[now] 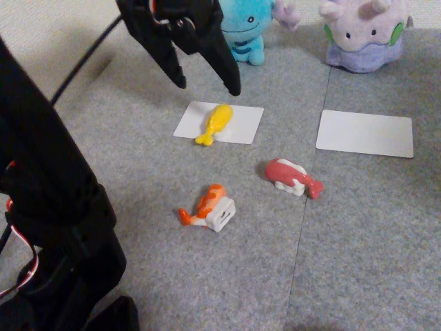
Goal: Wooper wants to eat egg sudhi, and Goomy wants to eat shrimp sushi
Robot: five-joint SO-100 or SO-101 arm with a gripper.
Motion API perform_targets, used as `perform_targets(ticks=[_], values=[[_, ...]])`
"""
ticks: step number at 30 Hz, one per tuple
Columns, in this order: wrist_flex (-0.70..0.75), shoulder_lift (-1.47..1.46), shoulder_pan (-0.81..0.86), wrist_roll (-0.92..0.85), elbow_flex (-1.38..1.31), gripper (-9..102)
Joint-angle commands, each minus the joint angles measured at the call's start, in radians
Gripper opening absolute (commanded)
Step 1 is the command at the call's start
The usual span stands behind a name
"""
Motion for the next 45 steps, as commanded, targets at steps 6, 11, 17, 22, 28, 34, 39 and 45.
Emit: perform_targets(ticks=[6, 11, 17, 22, 28, 34, 39, 45], values=[[0.118, 0.196, 0.009, -0.143, 0.140, 30], [0.011, 0.328, 0.041, -0.172, 0.396, 30], [-0.132, 0.485, 0.141, -0.253, 0.630, 30], [-0.156, 0.505, 0.285, -0.367, 0.690, 30], [-0.166, 0.505, 0.334, -0.451, 0.764, 30], [-0.261, 0.495, 0.331, -0.456, 0.816, 29], [-0.373, 0.439, 0.311, -0.448, 0.871, 29], [-0.483, 0.354, 0.278, -0.422, 0.917, 28]])
